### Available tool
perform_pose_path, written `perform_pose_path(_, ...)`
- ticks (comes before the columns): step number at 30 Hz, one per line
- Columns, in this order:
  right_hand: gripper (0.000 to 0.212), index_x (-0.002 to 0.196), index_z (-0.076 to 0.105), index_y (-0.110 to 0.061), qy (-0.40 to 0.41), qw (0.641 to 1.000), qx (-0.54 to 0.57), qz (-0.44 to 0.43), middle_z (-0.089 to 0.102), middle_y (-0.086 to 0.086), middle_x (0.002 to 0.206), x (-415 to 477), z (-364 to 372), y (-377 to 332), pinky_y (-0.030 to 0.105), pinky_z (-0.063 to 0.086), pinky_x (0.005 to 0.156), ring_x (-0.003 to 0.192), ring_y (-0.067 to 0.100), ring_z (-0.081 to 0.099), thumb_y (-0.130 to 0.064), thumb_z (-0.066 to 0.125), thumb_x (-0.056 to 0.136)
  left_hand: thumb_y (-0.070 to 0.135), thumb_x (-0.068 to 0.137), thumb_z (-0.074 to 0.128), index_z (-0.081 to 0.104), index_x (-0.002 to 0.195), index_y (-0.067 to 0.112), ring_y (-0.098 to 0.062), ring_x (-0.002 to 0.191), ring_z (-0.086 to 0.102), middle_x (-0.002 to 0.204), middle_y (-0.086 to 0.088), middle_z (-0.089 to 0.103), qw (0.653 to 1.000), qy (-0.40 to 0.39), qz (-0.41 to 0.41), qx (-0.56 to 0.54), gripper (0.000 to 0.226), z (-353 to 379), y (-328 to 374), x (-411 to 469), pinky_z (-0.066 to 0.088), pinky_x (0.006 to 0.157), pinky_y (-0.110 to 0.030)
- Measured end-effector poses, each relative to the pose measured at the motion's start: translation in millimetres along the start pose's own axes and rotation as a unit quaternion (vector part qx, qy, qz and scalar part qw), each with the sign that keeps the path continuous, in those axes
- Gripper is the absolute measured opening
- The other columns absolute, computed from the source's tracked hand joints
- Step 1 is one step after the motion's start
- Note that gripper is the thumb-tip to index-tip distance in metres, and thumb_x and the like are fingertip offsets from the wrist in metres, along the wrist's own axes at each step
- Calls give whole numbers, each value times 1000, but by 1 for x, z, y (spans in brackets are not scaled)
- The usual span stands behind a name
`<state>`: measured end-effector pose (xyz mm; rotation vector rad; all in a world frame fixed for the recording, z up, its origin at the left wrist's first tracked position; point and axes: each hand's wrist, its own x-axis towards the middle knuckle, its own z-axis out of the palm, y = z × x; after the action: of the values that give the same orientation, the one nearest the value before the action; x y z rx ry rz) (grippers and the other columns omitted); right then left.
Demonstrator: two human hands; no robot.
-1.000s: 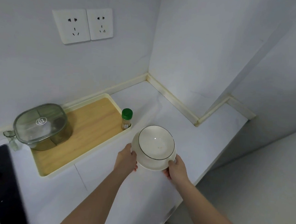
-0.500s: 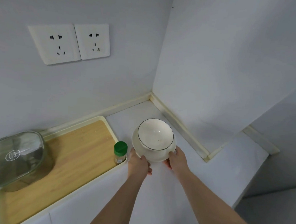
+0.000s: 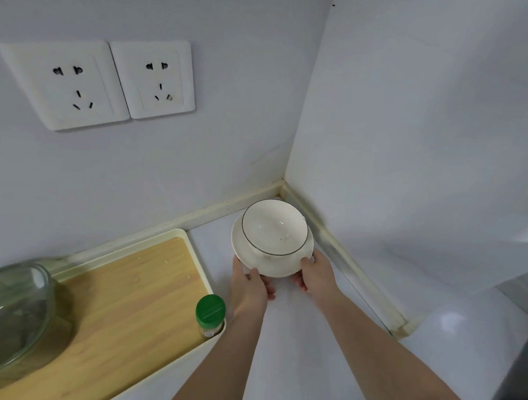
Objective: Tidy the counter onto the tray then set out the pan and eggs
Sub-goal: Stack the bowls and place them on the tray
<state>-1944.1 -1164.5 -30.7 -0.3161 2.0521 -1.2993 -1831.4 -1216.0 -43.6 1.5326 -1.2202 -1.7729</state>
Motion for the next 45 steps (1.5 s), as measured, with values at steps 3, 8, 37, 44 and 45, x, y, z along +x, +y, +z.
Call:
perform_pose_path(3,28,94,58,-10,1,1000,4,4,51,5,59,9,2,-3,25,31,45,53,21,42,-1,34,83,8,100,36,31,146,34,-17,48,54,65,-9,58,1000,12,1,-14,53,4,2,7,52,49,-29)
perform_pose_path(8,33,95,60,-17,-5,1000,-6,-12,51,7,61,19,2,-8,24,31,44,53,22,42,0,34,84,6,100,36,33,146,29,-19,49,50,63,-10,54,999,25,13,-28,52,11,6,15,47,41,-24)
perform_pose_path(37,35,133,43,-25,25,999,31,22,65,7,83,-41,-3,2,26,39,52,55,17,49,-21,40,98,14,99,43,43,135,9,-19,59,61,88,-10,64,996,-79,-22,29,36,-19,-5,-60,53,56,-28)
perform_pose_path(44,29,121,51,-18,16,997,72,-20,63,8,80,-113,11,-4,25,33,45,49,16,45,-10,39,95,10,98,43,64,101,10,-15,60,61,79,-6,66,986,-156,16,60,21,-99,-16,-134,51,58,-24)
perform_pose_path(45,28,119,52,-16,9,998,65,-23,62,9,80,-123,15,-2,25,33,44,48,16,44,-10,40,95,10,98,43,65,97,9,-15,58,61,77,-6,66,988,-144,19,55,22,-117,-19,-141,50,57,-25)
